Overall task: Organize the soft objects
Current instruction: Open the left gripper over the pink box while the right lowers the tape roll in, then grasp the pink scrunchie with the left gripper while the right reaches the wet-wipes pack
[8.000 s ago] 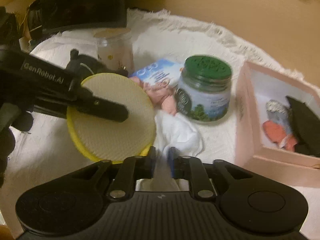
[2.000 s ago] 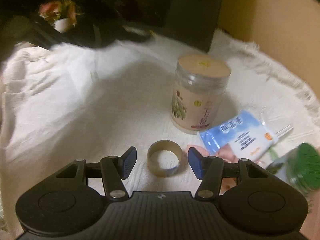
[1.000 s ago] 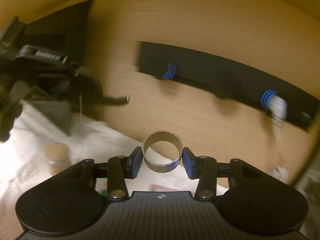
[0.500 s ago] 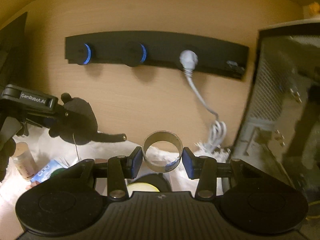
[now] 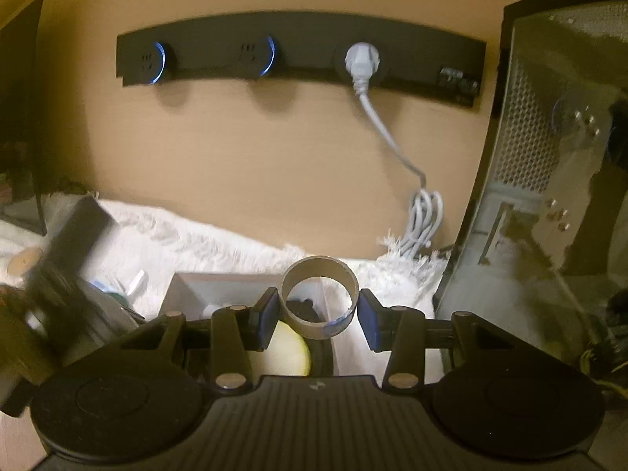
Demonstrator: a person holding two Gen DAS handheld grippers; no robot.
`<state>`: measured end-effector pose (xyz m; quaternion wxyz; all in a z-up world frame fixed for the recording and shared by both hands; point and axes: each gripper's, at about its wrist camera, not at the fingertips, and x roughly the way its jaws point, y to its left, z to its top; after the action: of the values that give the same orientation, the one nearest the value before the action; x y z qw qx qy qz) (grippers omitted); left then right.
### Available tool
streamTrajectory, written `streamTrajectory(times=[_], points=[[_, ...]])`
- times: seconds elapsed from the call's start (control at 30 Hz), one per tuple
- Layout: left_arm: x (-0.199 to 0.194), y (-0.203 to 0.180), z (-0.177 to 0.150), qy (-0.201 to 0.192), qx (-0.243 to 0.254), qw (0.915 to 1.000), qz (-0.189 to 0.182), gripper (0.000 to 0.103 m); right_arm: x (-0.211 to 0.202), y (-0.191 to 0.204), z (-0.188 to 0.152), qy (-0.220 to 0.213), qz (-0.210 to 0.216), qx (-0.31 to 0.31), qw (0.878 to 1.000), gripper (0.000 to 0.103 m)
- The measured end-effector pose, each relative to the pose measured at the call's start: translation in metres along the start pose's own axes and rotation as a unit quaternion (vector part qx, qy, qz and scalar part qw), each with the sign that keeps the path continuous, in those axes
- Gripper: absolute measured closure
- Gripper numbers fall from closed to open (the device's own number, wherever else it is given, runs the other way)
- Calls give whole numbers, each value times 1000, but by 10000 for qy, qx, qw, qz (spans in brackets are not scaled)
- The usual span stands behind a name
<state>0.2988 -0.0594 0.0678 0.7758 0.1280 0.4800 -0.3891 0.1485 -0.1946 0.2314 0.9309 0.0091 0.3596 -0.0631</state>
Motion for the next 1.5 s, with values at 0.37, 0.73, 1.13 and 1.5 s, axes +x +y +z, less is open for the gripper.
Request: streamTrajectory(times=[0.37,0.73,1.13,1.5], points=[[-93,42,6,-1851,-1012,9741,-812,23,9,-1,12,-41,178,-27,9998,60],[-179,97,-95,-2875,-2346,9277,402,24,95,24,24,647,830,488,9933,60],[-175,143,-203,-2051,-3187,9182,1157,24,144,47,-1,1381,885,986,9815,55],[-97,115,-172,-1259,-1552,9634,1789,23,63,101,29,385,672,-328,9965,46]])
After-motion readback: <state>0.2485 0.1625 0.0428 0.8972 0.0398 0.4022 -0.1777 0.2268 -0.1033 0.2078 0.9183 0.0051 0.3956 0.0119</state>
